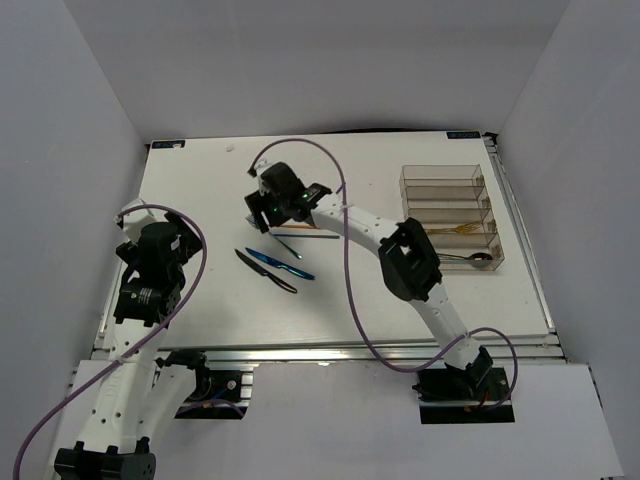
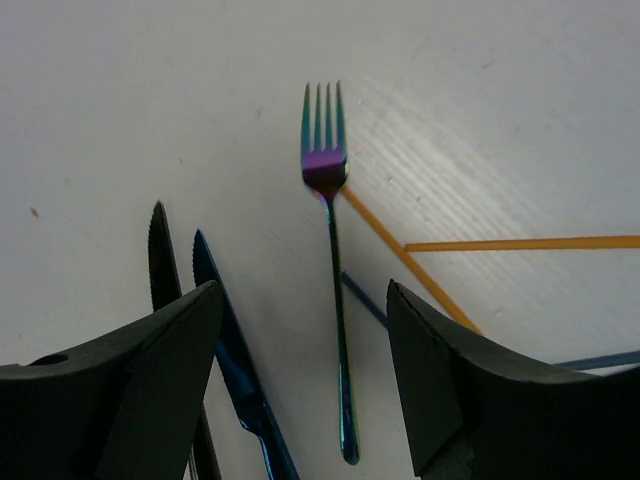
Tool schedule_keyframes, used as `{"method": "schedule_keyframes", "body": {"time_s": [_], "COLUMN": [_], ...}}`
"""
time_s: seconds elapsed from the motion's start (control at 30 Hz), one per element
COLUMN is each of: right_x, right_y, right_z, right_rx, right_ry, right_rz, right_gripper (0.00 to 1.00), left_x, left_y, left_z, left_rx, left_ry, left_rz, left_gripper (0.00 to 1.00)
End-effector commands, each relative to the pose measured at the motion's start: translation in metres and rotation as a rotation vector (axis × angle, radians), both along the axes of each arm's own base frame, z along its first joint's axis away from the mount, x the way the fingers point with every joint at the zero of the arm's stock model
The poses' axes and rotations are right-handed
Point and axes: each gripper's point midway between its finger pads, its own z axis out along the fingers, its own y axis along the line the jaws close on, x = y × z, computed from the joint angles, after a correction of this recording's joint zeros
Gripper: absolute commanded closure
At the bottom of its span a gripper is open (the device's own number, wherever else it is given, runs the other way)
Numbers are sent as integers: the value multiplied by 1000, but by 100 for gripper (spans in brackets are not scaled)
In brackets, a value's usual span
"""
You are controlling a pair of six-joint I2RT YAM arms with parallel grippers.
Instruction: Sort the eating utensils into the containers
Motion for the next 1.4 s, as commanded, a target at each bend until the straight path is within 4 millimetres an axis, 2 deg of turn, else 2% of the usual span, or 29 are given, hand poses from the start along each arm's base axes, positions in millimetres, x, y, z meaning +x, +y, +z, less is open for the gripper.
{"method": "schedule_keyframes", "body": {"time_s": [0.0, 0.1, 0.33, 0.5, 0.53, 0.57, 0.87, 1.0, 1.03, 1.1, 1.13, 1.17, 1.3, 1.37], "right_x": [5, 3, 3, -1, -2, -2, 1, 0, -2, -6, -7, -10, -25, -23], "right_y": [1, 7, 9, 17, 18, 20, 28, 27, 28, 30, 32, 35, 56, 61], "right_z": [10, -11, -41, -51, -56, -56, -78, -88, -89, -91, -86, -84, -39, 20], "right_rx": [-72, -93, -119, -109, -112, -106, -114, -138, -143, -145, -138, -123, 34, 129], "right_ry": [-111, -102, -80, -71, -65, -66, -56, -62, -63, -62, -66, -62, -42, -102], "right_rz": [86, 103, 126, 147, 149, 152, 153, 150, 152, 158, 163, 166, 222, 216], "right_gripper": [29, 30, 37, 46, 53, 55, 55, 72, 80, 89, 100, 100, 100, 100], "left_x": [1, 2, 1, 1, 1, 2, 2, 2, 2, 3, 3, 3, 4, 4], "left_y": [1, 1, 0, -1, -1, -1, -2, -2, -3, -3, -4, -4, -5, -5], "left_z": [3, 2, 3, 2, 3, 3, 4, 4, 4, 4, 4, 3, 2, 3], "left_rx": [3, 2, 0, 0, 0, -1, -3, -2, -3, -5, -6, -7, -7, -6], "left_ry": [-11, -8, -14, -10, -13, -14, -17, -19, -19, -21, -19, -19, -15, -14], "left_rz": [6, 2, -4, -6, -8, -9, -15, -17, -19, -23, -24, -27, -30, -32], "left_gripper": [2, 2, 2, 2, 2, 2, 2, 2, 2, 2, 2, 2, 2, 2]}}
